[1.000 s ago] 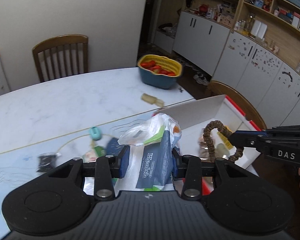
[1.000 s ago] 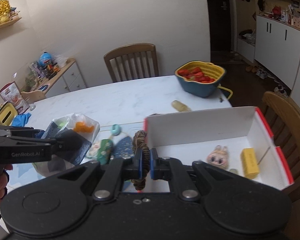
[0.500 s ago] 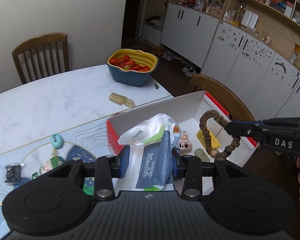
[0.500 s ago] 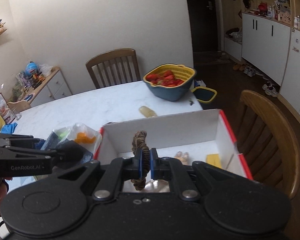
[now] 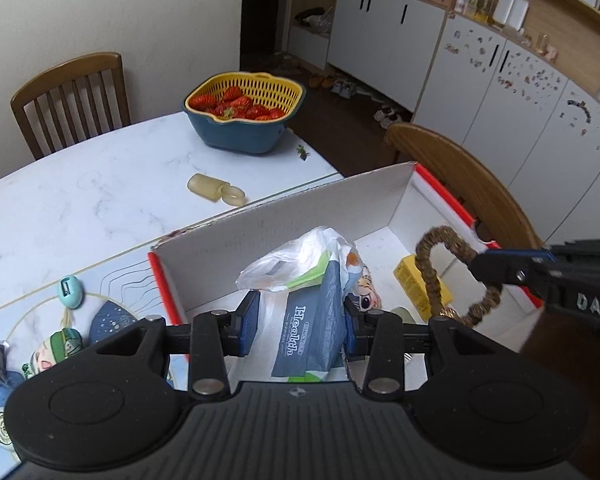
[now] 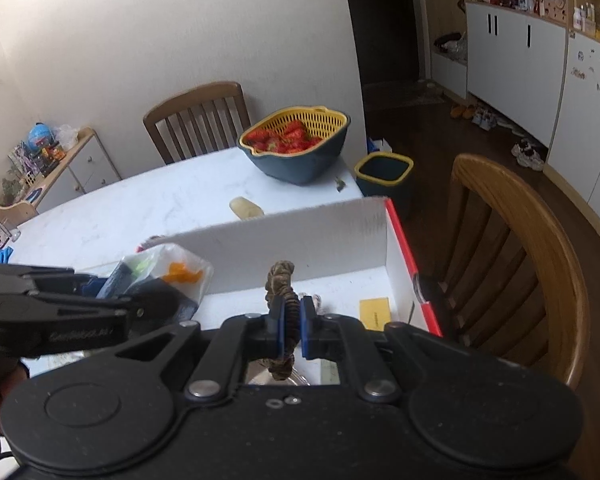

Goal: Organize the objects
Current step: 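Carry the wipe pack in left tool while right tool carries the bracelet to the shoebox, then open left tool to drop the wipe pack while right tool releases the bracelet inside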

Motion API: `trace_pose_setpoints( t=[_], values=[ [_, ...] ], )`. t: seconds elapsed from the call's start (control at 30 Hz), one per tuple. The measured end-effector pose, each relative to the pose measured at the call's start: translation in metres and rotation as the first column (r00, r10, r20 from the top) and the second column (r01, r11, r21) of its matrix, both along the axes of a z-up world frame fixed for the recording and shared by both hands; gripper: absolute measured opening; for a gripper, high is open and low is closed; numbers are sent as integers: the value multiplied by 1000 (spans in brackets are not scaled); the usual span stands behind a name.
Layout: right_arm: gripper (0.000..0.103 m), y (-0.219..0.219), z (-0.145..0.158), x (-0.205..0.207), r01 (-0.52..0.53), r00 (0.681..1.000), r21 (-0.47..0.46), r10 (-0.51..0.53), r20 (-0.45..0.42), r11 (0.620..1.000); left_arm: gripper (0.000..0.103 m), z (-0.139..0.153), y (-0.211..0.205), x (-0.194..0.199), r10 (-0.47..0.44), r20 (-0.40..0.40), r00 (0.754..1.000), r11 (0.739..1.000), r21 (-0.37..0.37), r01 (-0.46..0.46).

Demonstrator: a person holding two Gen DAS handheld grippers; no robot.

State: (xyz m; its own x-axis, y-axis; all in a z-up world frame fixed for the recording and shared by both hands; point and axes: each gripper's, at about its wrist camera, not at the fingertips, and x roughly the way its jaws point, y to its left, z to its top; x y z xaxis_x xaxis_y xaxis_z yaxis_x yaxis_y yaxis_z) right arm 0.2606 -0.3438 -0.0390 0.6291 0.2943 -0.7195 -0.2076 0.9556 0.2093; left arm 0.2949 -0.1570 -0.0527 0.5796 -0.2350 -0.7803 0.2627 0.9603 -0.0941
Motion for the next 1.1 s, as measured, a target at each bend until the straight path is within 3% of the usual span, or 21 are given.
trace_pose_setpoints(
  t=[0.4, 1.1],
  values=[
    [6, -8, -35, 15, -51, 995, -20, 49, -84, 998, 40, -34, -28, 37, 39, -46, 998, 995, 89, -35],
    [11, -1, -72, 30, -126, 980, -79, 111, -167, 989, 40, -70, -39, 60, 57, -162, 985, 992, 121, -37]
  ],
)
